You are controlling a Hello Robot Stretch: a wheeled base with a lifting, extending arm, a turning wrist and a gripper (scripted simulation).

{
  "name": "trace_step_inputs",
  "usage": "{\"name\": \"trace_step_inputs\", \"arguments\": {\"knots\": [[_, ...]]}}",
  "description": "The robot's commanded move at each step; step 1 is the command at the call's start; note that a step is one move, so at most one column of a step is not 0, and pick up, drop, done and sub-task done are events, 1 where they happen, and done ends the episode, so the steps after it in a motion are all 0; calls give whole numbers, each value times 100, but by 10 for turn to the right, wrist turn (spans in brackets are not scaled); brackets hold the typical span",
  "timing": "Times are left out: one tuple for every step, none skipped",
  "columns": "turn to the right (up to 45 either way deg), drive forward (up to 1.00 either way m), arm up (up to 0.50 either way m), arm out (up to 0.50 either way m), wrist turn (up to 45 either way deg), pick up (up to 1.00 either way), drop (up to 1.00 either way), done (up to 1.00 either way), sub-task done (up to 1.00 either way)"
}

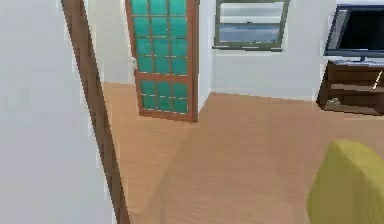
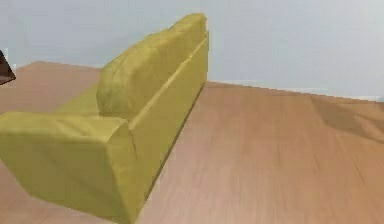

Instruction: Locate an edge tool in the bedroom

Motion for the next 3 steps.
{"name": "trace_step_inputs", "arguments": {"knots": [[0,100,0,0,0,0,0,0,0],[-120,0,0,0,0,0,0,0,0],[0,10,0,0,0,0,0,0,0]]}}
